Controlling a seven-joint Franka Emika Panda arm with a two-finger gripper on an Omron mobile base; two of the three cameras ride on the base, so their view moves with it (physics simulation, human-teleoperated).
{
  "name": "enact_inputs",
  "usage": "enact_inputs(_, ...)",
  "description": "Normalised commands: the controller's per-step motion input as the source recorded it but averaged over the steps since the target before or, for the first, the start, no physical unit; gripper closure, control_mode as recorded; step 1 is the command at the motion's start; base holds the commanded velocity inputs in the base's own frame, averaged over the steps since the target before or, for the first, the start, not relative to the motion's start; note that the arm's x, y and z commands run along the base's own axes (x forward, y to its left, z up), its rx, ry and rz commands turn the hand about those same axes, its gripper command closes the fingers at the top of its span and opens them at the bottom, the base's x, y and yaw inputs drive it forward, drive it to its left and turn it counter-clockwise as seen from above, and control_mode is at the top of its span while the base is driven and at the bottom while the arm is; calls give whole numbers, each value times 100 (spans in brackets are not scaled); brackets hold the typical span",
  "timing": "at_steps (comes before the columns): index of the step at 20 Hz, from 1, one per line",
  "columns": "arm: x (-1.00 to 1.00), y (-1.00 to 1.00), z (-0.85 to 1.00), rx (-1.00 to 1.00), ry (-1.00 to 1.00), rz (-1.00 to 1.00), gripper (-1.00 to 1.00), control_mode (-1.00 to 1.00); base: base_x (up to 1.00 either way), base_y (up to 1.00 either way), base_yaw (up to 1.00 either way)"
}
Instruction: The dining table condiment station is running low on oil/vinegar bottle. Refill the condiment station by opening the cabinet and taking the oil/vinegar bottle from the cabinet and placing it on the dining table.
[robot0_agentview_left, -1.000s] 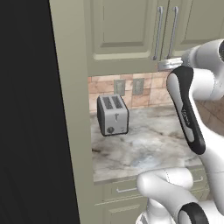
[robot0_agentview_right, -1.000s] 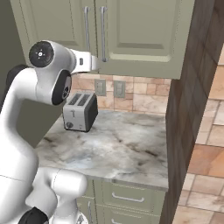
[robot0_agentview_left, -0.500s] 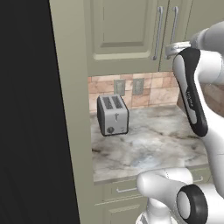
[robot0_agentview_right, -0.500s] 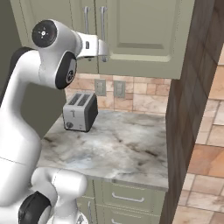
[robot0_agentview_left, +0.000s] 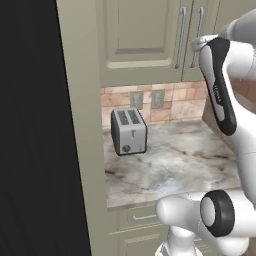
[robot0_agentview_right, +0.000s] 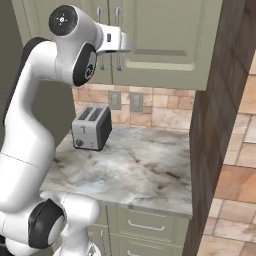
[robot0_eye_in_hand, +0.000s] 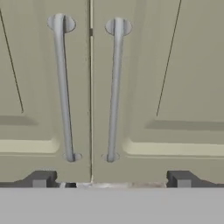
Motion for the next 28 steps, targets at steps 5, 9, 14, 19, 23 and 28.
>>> enact_inputs(5, 37, -10, -6, 1, -3, 0, -100, -100, 0, 0, 0)
enact_inputs(9, 47, -1, -17, 1, -5, 1, -100, -100, 0, 0, 0)
enact_inputs(14, 53, -2, -16, 2, -5, 1, -100, -100, 0, 0, 0)
enact_inputs(19, 54, -17, -9, 5, -1, 1, -100, -100, 0, 0, 0)
enact_inputs(23, 53, -20, -9, 6, 0, 3, -100, -100, 0, 0, 0)
enact_inputs(28, 49, -2, -22, 2, -6, 4, -100, -100, 0, 0, 0)
